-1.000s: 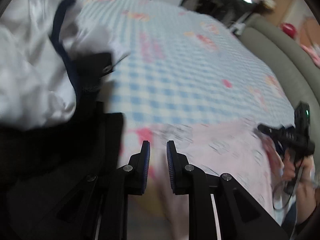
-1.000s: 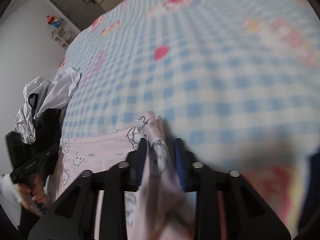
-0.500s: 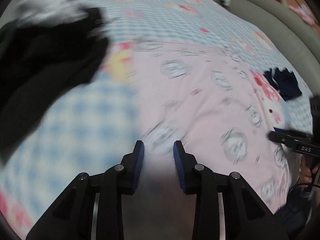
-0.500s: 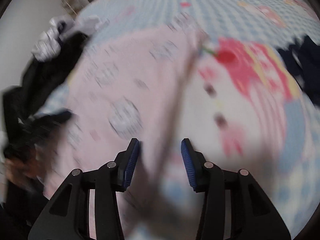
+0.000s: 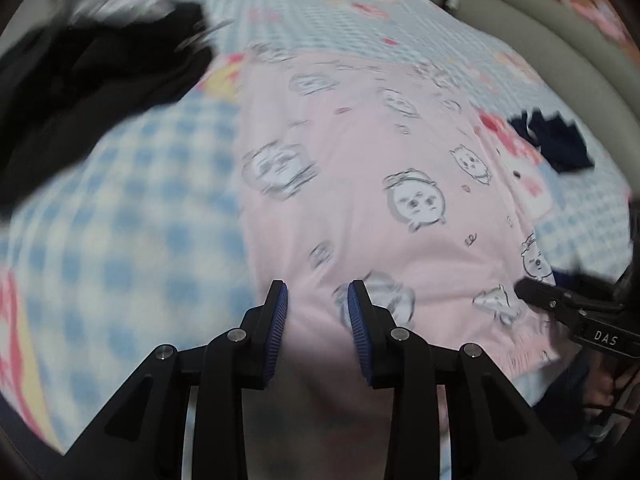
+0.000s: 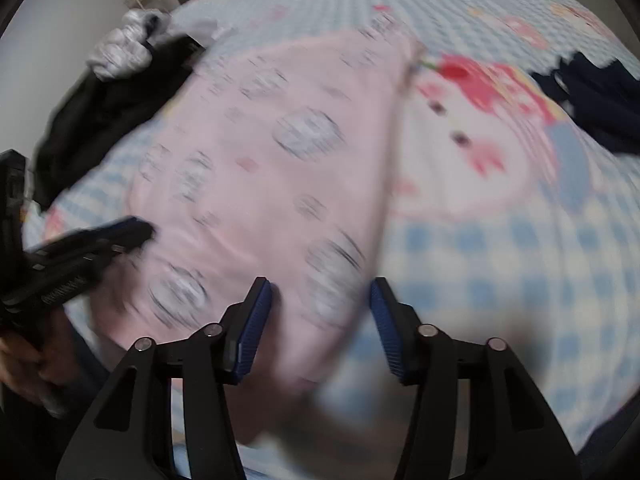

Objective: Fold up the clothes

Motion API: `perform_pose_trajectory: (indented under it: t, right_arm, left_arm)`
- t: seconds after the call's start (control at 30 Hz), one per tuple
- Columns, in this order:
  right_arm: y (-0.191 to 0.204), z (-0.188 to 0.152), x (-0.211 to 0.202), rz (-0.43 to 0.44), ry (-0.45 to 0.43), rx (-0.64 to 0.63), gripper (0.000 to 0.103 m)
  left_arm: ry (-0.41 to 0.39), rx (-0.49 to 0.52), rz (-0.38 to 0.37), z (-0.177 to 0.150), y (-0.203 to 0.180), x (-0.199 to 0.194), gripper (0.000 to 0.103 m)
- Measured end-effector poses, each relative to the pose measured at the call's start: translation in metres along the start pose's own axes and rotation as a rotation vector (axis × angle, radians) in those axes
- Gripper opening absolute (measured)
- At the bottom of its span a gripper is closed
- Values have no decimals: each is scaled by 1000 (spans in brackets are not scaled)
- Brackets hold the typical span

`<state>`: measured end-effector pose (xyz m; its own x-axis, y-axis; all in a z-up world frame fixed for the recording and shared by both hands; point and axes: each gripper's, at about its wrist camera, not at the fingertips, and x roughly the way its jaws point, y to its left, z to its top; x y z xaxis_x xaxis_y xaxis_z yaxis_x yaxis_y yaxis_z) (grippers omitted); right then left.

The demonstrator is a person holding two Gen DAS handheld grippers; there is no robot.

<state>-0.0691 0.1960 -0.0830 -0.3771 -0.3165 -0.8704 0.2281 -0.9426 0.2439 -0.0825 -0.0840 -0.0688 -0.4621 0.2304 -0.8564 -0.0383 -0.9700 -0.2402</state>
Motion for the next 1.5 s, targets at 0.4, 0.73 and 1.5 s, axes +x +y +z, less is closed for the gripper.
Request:
perform_pose_trajectory:
  t: [0.4,0.73,1.5]
  right_arm:
    - [2,-22,-3,46,-8,53,52]
    - [7,-24,-11,14,-12,72,52]
    - [41,12,2,-203,60,-68,67]
  left_arm:
    - [60,-152,-166,-37,-3,-5,34]
    - [-63,-160,-195,-45,-1,-36,33]
    - [13,13,-142,-14,-59,6,40]
